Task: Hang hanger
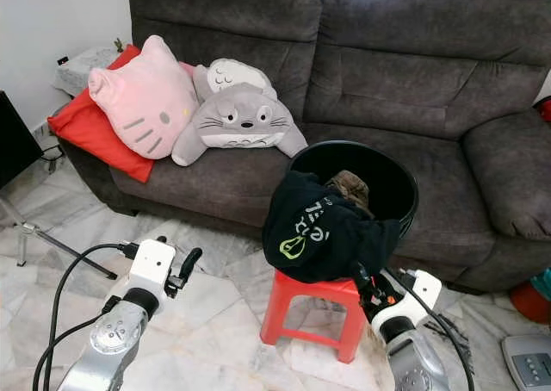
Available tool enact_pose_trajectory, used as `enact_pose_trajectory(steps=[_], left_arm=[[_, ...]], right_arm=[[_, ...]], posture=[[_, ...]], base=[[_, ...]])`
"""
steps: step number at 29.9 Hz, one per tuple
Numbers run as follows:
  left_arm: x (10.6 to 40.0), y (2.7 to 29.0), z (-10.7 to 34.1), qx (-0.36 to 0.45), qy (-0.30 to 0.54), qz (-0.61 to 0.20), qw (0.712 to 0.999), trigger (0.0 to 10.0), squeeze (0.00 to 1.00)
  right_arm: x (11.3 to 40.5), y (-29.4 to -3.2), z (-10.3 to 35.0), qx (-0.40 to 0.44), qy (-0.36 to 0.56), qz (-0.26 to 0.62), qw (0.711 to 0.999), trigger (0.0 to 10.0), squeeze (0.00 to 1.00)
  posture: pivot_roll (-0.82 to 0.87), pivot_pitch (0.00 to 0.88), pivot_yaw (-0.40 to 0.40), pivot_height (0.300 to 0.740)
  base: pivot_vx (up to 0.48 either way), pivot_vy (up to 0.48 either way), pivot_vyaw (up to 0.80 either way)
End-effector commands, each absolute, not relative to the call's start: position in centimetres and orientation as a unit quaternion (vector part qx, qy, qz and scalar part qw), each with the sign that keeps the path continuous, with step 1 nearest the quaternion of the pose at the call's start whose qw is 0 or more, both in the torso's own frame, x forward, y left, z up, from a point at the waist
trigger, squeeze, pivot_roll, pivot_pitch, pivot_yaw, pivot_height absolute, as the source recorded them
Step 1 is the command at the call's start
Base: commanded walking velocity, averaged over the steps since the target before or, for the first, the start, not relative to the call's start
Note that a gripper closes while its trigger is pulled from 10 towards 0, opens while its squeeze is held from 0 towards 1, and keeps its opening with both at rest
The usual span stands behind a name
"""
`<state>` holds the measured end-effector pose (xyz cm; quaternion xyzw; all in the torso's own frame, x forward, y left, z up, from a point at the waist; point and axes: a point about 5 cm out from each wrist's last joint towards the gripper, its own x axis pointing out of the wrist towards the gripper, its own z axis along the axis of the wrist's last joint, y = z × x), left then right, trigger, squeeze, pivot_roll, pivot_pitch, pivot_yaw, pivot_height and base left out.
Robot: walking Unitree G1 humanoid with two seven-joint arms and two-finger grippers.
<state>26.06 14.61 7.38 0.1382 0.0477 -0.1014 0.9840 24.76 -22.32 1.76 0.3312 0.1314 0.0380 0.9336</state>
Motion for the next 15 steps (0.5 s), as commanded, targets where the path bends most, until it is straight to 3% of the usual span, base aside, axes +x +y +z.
enact_pose_trajectory(steps=[1,10,11,12,13,15], left_arm=[[26.1,14.4,7.2,0.145,0.047,-0.107,0.982,10.0,0.0],[26.1,14.1,7.2,0.16,0.046,-0.115,0.979,10.0,0.0],[26.1,14.1,7.2,0.162,0.046,-0.116,0.979,10.0,0.0],[26.1,14.1,7.2,0.163,0.046,-0.117,0.979,10.0,0.0],[26.1,14.1,7.2,0.161,0.046,-0.116,0.979,10.0,0.0],[26.1,14.1,7.2,0.161,0.046,-0.116,0.979,10.0,0.0]], right_arm=[[24.9,-22.6,1.8,0.335,0.127,0.038,0.933,10.0,0.0],[25.7,-22.4,2.0,0.325,0.118,0.059,0.937,9.8,0.0],[25.7,-22.4,2.0,0.322,0.118,0.06,0.938,4.9,0.0],[25.8,-22.4,2.0,0.32,0.118,0.06,0.938,4.9,0.0],[25.9,-22.4,2.1,0.322,0.112,0.059,0.938,0.0,0.0],[26.0,-22.5,2.2,0.323,0.11,0.058,0.938,0.0,0.0]], posture=[[-0.03,0.0,-0.025,0.74],[-0.03,0.0,-0.022,0.74],[-0.03,0.0,-0.022,0.74],[-0.03,0.0,-0.022,0.74],[-0.03,0.0,-0.022,0.74],[-0.03,0.0,-0.022,0.74]], base=[[0.0,0.0,0.0],[0.0,0.0,0.0],[0.0,0.0,0.0],[0.0,0.0,0.0],[0.0,0.0,0.0],[0.0,0.0,0.0]])
